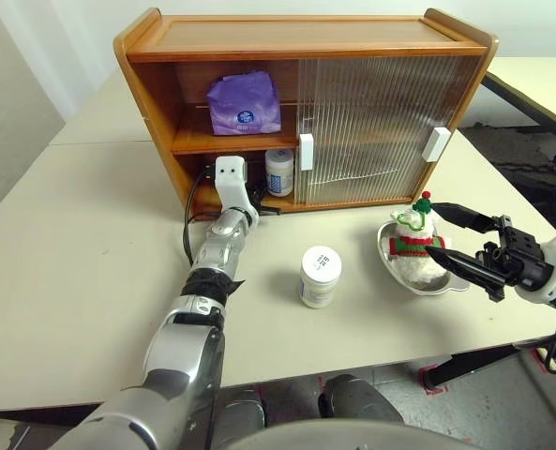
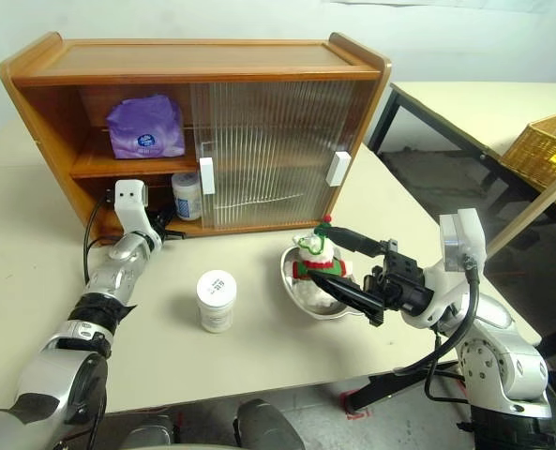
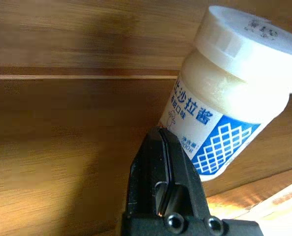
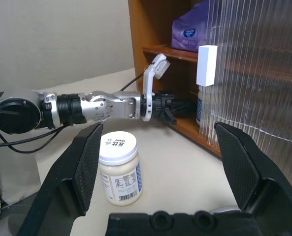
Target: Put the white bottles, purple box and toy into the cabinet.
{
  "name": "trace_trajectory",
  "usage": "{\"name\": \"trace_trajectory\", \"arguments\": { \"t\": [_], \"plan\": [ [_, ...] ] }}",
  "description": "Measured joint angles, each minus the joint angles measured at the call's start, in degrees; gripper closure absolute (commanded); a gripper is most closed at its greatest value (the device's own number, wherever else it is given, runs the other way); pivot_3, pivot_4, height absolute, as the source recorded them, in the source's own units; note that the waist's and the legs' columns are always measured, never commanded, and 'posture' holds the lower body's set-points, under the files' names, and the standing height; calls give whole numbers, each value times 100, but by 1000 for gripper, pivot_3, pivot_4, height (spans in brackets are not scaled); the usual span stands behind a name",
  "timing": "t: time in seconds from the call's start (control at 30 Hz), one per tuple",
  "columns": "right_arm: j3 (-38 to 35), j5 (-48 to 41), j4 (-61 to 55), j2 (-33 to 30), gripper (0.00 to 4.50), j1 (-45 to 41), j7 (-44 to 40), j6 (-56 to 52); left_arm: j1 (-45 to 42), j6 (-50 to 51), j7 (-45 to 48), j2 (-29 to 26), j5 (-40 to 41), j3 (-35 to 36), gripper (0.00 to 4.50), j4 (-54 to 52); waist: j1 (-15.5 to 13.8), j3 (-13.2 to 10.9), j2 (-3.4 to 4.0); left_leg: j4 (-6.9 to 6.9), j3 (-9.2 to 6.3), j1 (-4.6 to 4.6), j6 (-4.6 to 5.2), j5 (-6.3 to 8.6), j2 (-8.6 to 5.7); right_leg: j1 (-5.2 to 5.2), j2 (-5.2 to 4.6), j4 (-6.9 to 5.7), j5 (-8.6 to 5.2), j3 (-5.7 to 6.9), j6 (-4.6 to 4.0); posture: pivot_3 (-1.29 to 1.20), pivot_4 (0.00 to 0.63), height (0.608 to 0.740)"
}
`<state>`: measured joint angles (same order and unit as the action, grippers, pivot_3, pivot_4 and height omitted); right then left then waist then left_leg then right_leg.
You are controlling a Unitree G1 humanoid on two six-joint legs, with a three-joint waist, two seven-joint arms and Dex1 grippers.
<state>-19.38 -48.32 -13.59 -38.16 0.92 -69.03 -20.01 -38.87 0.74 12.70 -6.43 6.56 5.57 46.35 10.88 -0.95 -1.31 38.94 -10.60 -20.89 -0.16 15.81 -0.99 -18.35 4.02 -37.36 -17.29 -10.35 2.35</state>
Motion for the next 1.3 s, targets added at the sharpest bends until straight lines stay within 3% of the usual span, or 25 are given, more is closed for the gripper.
{"name": "trace_trajectory", "arguments": {
  "t": [0.17, 0.37, 0.5, 0.67, 0.87, 1.0, 1.3],
  "plan": [
    [-21, 0, -30, -25, 0, 10, 31, 0, -77, -52, 7, -35, 2, 6, 4456, 92, 46, 0, 0, -2, 0, -2, 1, 0, 0, 0, 0, 5, 0, 0, 2, -281, 0, 740],
    [-50, -4, -142, -23, 0, 41, 102, 2, 906, 420, 216, -208, 116, 6, 4456, -1249, 179, 0, 1, -5, 2, -3, 1, 1, -1, -1, 1, 9, -3, 0, 2, -259, 0, 740],
    [-39, -5, -141, -20, 0, 26, 96, 2, 1536, 795, 723, -286, 509, 38, 3650, -2234, 176, -1, -2, -2, 1, -3, 1, 1, -2, 0, 1, 8, -4, 0, -2, -247, 0, 740],
    [11, -3, -64, -20, 0, -62, 13, 2, 2075, 1181, 1415, -404, 1118, 26, 1869, -3545, 142, -1, -2, -2, 0, 0, 0, 1, -1, 0, 0, 6, -3, 0, -14, -240, 0, 740],
    [29, 0, 36, -22, 0, -93, -38, 3, 2891, 1899, 3566, -1592, 1952, -498, 29, -4577, 82, 5, 6, -12, -7, 3, -11, 8, 16, -13, 1, -1, 29, 4, -96, -235, 0, 740],
    [30, 3, 69, -35, 0, -98, -90, 3, 3089, 1676, 4682, -2417, 1780, -894, 29, -4471, 13, 6, 10, -17, -17, -1, -20, 22, 28, -37, 0, -3, 38, 10, -120, -232, 0, 740],
    [42, 44, 80, -37, 0, -166, -128, 3, 2777, 461, 6306, -2721, 1446, -1368, 29, -3659, -55, 41, 64, -21, -18, -64, -20, 24, 36, -109, -29, -6, 51, 21, -147, -229, 0, 740]
  ]
}}
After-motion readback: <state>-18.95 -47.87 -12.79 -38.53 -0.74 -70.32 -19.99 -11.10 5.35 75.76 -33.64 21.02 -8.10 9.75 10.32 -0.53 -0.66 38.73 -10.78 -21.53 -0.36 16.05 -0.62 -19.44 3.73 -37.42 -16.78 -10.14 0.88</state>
